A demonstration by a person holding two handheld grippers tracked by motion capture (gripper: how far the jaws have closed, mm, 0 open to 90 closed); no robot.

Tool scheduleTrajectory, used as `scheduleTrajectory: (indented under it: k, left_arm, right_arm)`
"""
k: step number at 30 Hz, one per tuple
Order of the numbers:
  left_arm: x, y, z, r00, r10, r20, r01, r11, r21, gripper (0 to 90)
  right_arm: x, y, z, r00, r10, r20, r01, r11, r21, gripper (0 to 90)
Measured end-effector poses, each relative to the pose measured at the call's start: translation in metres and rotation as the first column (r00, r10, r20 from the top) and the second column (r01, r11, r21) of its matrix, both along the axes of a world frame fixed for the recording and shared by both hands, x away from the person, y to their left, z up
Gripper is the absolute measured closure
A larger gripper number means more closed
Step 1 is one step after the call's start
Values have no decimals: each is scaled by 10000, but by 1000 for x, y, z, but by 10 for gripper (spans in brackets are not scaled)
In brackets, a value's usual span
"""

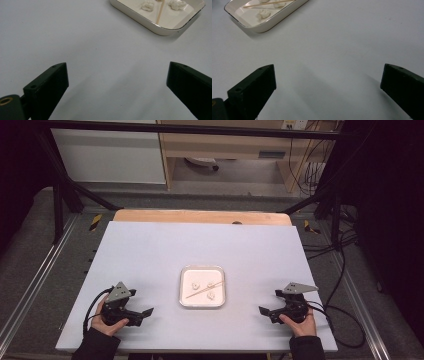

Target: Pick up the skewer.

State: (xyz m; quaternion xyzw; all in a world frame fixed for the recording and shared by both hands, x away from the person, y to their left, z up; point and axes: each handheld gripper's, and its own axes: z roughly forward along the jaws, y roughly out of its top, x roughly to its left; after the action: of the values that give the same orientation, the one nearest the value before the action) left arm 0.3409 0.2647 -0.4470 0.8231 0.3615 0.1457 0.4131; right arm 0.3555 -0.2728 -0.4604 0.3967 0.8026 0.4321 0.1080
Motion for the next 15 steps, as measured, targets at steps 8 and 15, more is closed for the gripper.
scheduleTrajectory:
  k: [8, 15]
  left_arm:
    - [0, -3, 1, 9999, -100, -14, 100, 9999, 41, 39]
    - [0, -5, 1, 9998, -192, -13, 192, 9998, 85, 39]
  right_arm:
    - [0, 0, 0, 10000, 33, -4, -33, 10000, 9, 8]
    - [0, 1, 0, 10000, 17, -8, -17, 10000, 17, 8]
